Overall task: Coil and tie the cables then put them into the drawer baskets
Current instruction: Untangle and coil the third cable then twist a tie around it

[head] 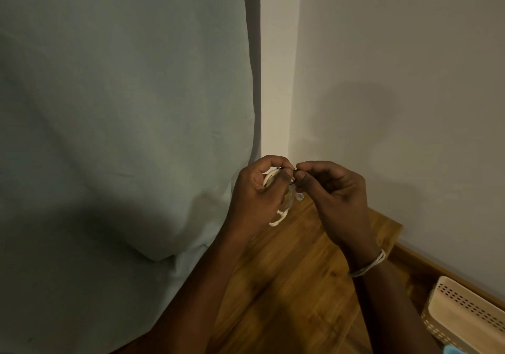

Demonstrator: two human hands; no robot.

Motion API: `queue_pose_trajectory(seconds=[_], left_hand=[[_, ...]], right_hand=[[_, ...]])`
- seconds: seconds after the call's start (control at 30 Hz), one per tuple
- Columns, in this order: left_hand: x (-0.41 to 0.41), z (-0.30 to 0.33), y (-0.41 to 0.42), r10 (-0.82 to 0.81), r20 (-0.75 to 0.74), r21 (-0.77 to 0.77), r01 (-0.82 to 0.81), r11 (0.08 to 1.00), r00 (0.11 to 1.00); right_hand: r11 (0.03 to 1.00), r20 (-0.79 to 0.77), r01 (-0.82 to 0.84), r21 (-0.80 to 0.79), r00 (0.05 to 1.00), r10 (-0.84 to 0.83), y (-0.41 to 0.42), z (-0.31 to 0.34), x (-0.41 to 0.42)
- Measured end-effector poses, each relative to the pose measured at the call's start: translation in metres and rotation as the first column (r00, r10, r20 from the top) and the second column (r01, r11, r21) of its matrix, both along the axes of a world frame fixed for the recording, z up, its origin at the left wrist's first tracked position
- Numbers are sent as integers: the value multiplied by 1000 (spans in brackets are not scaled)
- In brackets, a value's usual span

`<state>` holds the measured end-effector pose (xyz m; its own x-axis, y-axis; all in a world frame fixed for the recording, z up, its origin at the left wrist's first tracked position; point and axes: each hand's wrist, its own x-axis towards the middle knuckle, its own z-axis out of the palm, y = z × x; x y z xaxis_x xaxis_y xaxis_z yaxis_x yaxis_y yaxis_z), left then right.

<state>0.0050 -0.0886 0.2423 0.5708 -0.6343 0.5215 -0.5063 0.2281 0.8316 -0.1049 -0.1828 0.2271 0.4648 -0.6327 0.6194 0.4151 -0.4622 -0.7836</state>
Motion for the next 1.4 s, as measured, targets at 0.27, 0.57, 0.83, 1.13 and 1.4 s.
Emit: queue_pose_trajectory(seconds=[0.27, 0.57, 0.83, 1.13, 1.4], left_hand=[[1, 1, 3, 13, 59, -21, -11, 1000, 998], [-1, 0, 2, 61, 82, -50, -57, 997, 995], [-4, -3, 2, 83, 88, -76, -76, 994, 993], [-7, -3, 0, 99, 39, -115, -94, 989, 994], [-7, -2, 1, 91, 21, -102, -89, 991, 996]], right_hand=[[999, -17, -5, -49, 1000, 4, 4, 3, -2], [998, 13, 43, -56, 999, -42, 6, 2, 0], [995, 16, 80, -55, 997, -79, 4, -1, 2], [994, 18, 107, -12, 994, -106, 6, -2, 5], [995, 35, 94, 19, 995, -94, 6, -1, 5]])
